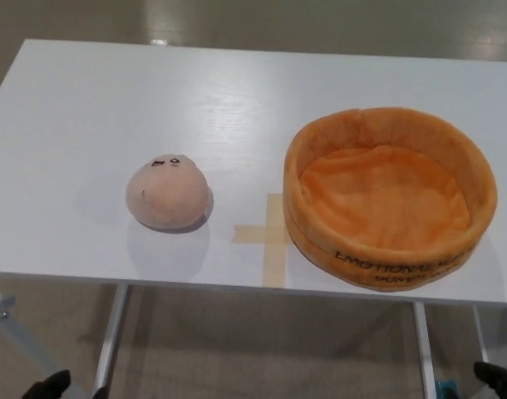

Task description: Use the left hand to pick up the pink round toy on the left and place it inside the orange plate on the desk.

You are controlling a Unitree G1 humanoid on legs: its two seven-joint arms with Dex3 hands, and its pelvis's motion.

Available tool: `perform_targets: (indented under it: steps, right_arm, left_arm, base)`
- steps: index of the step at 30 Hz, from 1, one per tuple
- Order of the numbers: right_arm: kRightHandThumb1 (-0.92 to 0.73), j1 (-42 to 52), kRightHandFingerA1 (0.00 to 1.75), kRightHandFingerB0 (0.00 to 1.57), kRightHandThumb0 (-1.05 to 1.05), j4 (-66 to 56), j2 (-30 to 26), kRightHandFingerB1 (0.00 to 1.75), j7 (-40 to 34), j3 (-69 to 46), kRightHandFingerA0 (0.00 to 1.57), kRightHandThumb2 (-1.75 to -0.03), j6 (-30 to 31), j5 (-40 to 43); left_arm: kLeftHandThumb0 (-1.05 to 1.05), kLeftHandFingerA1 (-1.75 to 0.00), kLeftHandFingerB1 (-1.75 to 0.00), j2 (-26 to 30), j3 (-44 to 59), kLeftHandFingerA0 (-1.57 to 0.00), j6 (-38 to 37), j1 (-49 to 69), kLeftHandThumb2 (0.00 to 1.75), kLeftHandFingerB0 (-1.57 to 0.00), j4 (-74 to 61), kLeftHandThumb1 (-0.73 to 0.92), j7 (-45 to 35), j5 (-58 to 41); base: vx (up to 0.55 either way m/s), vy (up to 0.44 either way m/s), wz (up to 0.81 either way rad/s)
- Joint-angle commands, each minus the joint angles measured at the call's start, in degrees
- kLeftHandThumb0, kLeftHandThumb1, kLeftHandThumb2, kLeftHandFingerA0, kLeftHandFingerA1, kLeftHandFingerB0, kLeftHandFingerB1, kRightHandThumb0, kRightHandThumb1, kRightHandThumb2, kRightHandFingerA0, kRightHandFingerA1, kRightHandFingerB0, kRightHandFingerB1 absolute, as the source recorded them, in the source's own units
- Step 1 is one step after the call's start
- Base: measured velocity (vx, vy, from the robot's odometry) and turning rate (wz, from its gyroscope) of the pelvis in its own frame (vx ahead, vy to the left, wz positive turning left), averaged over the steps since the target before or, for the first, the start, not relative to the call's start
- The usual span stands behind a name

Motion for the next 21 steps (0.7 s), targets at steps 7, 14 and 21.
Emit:
perform_targets:
  steps: [7, 14, 21]
  right_arm:
    - [-0.41, -0.2, 0.85, 0.12, -0.48, 2.3, 0.2, 0.65, -3.3, -0.5, 0.42, -0.96, -5.1, 1.0]
    - [-0.38, 0.3, 0.79, 0.11, -0.5, 2.5, 0.2, 0.63, -3.0, -0.1, 0.37, -0.95, -5.6, 0.9]
    - [-0.48, 0.1, 0.9, 0.04, -0.5, 2.6, -0.4, 0.73, -2.4, 0.7, 0.26, -0.77, -5.4, 0.7]
  left_arm:
    - [-0.42, -0.4, -0.35, -0.1, 0.8, -0.21, -5.5, -0.3, 0.65, -0.22, 2.5, 0.48, 0.7, -1.0]
    - [-0.42, -0.25, -0.25, 1.3, -0.4, -0.06, -5.4, 0.7, 0.59, -0.11, 2.4, 0.54, -8.3, -1.2]
    - [-0.57, -0.28, -0.28, 5.8, -5.8, -0.07, -8.1, 4.2, 0.69, -0.09, -1.3, 0.38, -21.9, 0.6]
  base:
    - [0.0, 0.0, 0.0]
    - [0.0, 0.0, 0.0]
    - [0.0, 0.0, 0.0]
